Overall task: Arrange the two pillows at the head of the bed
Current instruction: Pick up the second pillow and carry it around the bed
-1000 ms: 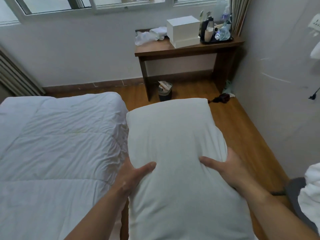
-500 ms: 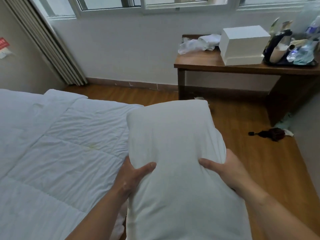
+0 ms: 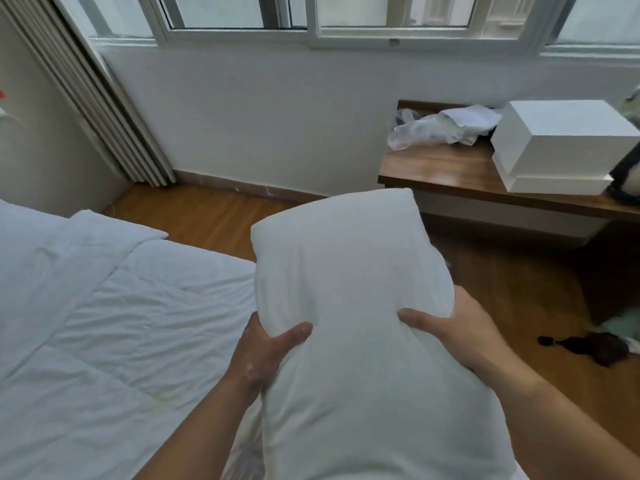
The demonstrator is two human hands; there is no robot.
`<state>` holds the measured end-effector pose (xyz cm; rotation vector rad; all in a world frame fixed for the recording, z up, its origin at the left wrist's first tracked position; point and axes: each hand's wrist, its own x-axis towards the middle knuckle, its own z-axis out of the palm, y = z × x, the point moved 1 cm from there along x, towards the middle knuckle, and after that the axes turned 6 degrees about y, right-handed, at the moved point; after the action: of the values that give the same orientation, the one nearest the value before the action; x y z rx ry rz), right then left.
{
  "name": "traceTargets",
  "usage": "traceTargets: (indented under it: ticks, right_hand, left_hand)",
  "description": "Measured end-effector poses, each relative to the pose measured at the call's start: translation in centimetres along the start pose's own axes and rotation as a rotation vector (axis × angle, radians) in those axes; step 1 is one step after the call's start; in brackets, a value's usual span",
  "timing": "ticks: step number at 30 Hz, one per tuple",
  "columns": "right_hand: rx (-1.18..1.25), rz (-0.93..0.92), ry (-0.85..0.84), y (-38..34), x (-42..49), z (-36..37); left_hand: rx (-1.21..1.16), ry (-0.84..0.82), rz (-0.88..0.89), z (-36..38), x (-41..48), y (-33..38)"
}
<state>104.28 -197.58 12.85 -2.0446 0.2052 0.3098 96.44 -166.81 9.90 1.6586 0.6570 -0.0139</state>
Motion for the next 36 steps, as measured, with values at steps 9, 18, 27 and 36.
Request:
traceTargets:
  ticks: [9,18,27,36]
  right_hand:
    - [-0.062,-0.071,-0.130,-6.9,21.1,2.8]
    - [-0.119,-0.141,-0.328,-15.4,39.1,4.5]
    - [-0.152,-0.242,-0.437,-24.4,50.9,13.1]
    - [-0.191,-0.337,-0.447,-35.7,59.2,22.6]
  left_hand:
    - [-0.044,0.164,-0.042,3.1,16.0,6.7]
    - [-0.084,0.387,-0.106,4.6,27.8,13.7]
    - [-0.181,0.507,-0.148,0.3,39.9,15.6]
    - [-0.259,0.529,-0.128,-8.3,52.3,19.0]
